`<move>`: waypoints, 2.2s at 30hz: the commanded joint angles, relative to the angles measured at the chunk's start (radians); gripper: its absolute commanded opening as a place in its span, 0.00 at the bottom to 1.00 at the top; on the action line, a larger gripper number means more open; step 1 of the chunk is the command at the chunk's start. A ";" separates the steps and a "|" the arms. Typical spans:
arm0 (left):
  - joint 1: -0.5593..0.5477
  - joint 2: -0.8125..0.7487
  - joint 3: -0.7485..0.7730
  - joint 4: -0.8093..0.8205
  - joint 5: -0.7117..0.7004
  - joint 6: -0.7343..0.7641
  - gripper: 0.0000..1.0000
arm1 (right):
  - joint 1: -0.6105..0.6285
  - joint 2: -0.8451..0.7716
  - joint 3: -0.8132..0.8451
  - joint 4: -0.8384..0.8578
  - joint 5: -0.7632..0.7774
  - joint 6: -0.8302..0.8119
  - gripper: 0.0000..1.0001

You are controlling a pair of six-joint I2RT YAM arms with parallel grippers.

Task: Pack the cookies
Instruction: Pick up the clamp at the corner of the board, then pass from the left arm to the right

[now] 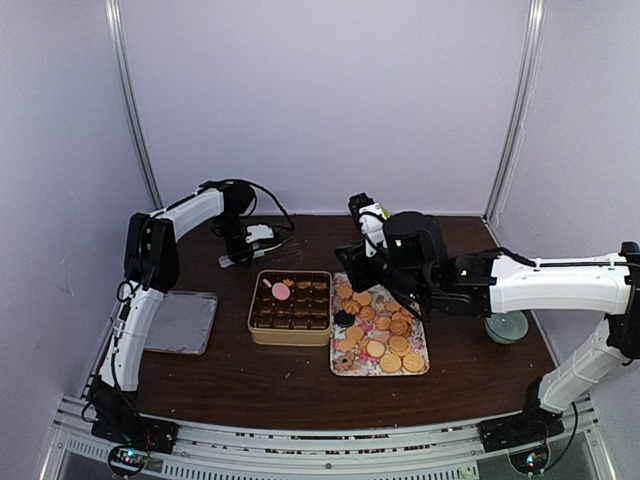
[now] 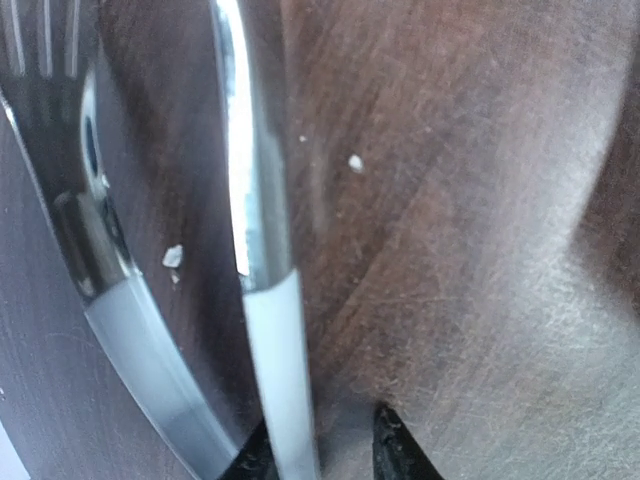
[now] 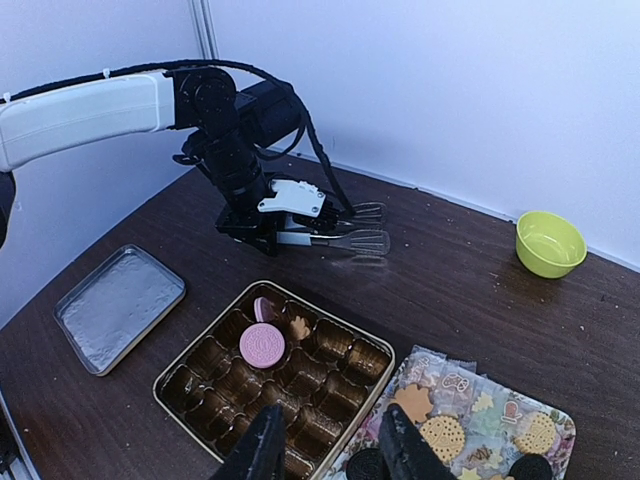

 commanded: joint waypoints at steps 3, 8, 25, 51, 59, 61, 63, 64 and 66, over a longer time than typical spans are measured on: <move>0.002 -0.065 -0.090 -0.050 0.060 -0.004 0.23 | 0.006 -0.018 0.040 -0.011 0.012 0.011 0.32; -0.001 -0.115 -0.175 -0.050 0.085 -0.033 0.13 | 0.005 -0.026 0.037 -0.010 0.008 0.014 0.32; -0.006 -0.304 -0.184 0.012 0.073 -0.241 0.00 | 0.006 -0.069 0.011 0.032 -0.008 0.011 0.32; -0.097 -0.869 -0.455 0.109 1.592 -0.523 0.00 | -0.108 0.089 0.206 0.532 -0.511 0.327 0.43; -0.157 -0.888 -0.490 0.109 1.589 -0.515 0.00 | -0.090 0.152 0.251 0.557 -0.526 0.386 0.39; -0.162 -0.888 -0.488 0.109 1.582 -0.520 0.00 | -0.088 0.160 0.256 0.568 -0.539 0.398 0.39; -0.168 -0.888 -0.486 0.109 1.574 -0.522 0.00 | -0.086 0.169 0.265 0.568 -0.553 0.404 0.38; -0.172 -0.886 -0.486 0.110 1.569 -0.522 0.00 | -0.086 0.171 0.268 0.572 -0.561 0.410 0.38; -0.175 -0.884 -0.484 0.109 1.561 -0.520 0.00 | -0.085 0.173 0.267 0.580 -0.582 0.416 0.37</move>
